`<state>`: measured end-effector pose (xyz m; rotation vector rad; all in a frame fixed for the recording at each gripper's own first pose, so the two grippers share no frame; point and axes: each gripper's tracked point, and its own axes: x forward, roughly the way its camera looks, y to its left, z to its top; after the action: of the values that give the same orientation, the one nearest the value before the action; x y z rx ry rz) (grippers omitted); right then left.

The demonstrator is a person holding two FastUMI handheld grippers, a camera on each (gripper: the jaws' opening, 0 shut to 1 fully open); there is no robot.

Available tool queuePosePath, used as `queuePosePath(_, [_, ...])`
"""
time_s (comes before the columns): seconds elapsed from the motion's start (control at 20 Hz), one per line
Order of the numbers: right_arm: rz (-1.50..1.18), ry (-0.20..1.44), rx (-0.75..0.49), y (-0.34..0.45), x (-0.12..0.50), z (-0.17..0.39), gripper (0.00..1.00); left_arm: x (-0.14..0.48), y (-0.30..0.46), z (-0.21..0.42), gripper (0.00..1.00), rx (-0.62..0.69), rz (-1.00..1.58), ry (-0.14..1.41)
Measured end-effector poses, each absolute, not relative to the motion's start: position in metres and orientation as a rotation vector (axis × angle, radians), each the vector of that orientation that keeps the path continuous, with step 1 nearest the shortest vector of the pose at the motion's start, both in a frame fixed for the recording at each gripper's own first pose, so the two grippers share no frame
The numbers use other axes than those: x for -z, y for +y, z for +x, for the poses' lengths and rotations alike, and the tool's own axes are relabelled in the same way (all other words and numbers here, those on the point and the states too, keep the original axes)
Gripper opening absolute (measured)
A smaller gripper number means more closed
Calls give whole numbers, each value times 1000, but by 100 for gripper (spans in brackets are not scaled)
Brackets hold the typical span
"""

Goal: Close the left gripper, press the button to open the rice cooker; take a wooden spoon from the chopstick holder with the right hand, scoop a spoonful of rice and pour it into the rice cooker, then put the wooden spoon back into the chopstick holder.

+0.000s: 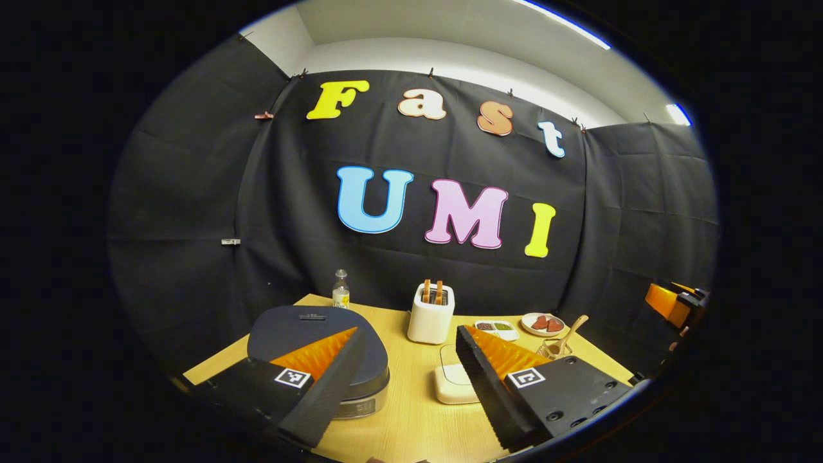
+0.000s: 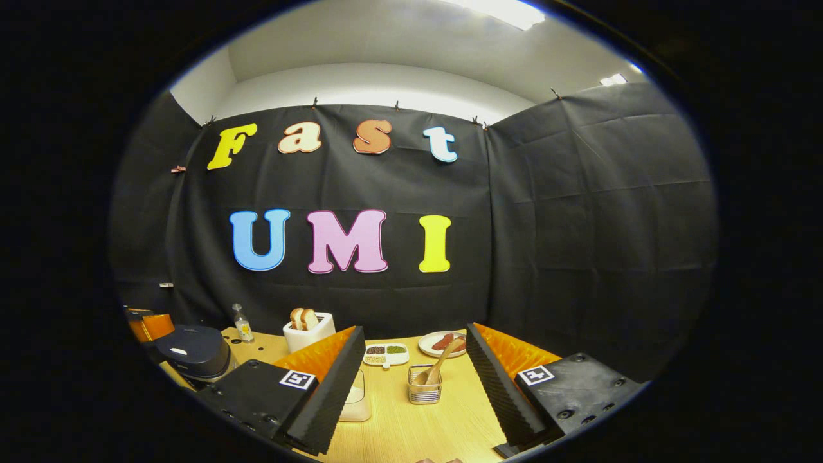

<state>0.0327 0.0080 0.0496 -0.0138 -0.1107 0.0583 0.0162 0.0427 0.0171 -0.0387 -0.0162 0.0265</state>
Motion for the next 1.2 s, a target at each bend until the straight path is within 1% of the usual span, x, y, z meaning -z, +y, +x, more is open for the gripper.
queuePosePath(0.05, [-20,-116,-66,9,-50,31,98,-16,44,19,95,-31,-41,-8])
queuePosePath(0.3, [-41,-116,-85,13,-49,28,98,-16,52,26,95,-23,-35,27])
queuePosePath(0.4, [-36,-112,-82,12,-47,27,98,-15,51,31,85,16,-8,59])
queuePosePath(0.45, [-35,-109,-78,12,-46,27,98,-16,51,35,77,40,1,73])
queuePosePath(0.5, [-34,-106,-74,11,-44,27,98,-16,54,36,72,59,6,83])
queuePosePath(0.55, [-33,-101,-72,11,-43,28,98,-16,57,36,57,71,6,97])
queuePosePath(0.6, [-31,-99,-71,11,-42,27,98,-12,60,37,59,77,8,117])
queuePosePath(0.65, [-29,-99,-67,11,-42,26,98,-10,61,37,36,83,6,133])
queuePosePath(0.85, [-31,-92,-56,12,-39,22,98,-2,72,43,9,77,-34,169])
queuePosePath(0.95, [-34,-87,-52,12,-38,20,98,2,85,47,7,60,-50,185])
queuePosePath(1.05, [-40,-81,-46,11,-36,19,98,9,106,55,6,17,-48,212])
queuePosePath(1.2, [-37,-69,-35,9,-33,20,98,22,123,59,5,2,-63,275])
